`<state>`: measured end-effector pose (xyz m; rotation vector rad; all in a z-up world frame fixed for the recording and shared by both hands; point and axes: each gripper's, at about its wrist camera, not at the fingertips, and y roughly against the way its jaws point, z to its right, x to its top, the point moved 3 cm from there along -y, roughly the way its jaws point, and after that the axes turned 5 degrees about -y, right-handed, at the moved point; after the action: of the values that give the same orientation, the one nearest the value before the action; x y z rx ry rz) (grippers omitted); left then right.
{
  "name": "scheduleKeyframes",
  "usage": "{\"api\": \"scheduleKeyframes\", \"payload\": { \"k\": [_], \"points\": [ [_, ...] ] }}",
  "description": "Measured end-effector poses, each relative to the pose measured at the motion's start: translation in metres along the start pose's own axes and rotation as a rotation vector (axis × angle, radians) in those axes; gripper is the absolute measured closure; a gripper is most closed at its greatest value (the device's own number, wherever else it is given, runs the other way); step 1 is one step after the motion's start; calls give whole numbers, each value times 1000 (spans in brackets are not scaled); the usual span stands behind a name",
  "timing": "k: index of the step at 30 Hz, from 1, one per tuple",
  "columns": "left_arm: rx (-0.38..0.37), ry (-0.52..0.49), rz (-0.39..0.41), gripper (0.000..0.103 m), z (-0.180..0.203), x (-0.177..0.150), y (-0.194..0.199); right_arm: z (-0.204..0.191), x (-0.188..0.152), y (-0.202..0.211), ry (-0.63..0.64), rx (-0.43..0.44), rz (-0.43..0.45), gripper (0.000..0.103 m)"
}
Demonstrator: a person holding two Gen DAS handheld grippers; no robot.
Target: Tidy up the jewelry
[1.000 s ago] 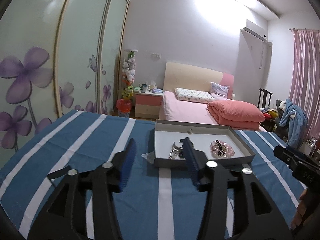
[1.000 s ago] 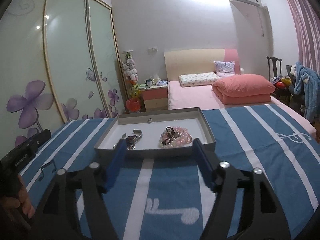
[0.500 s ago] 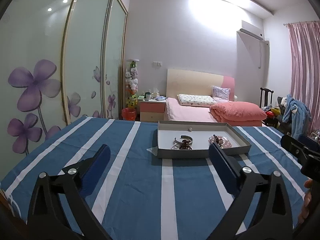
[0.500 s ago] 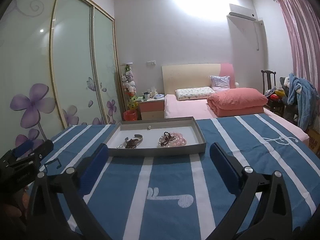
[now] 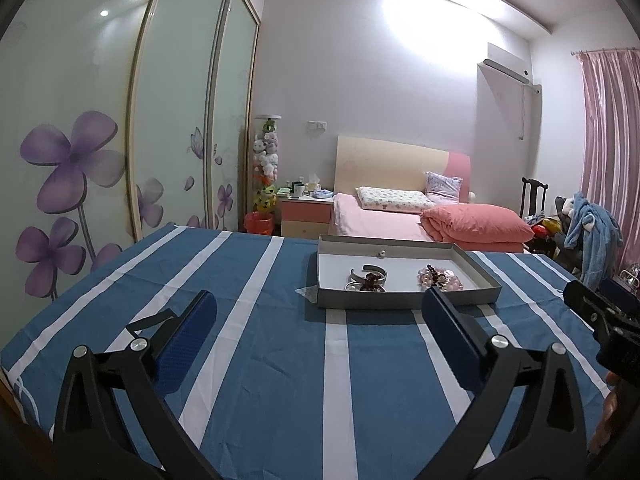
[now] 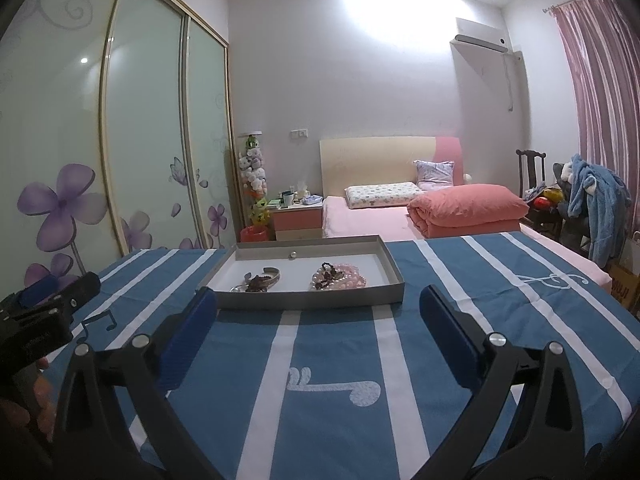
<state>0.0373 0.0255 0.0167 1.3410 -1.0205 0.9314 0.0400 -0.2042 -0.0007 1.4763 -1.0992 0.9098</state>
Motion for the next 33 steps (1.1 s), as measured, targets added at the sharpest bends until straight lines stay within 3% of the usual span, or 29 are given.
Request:
{"api": "scheduleKeyframes", "payload": {
  "k": [33],
  "points": [
    [-6, -2, -15, 2, 0, -1, 0, 3, -4, -11, -11, -3, -22, 4]
  ]
}}
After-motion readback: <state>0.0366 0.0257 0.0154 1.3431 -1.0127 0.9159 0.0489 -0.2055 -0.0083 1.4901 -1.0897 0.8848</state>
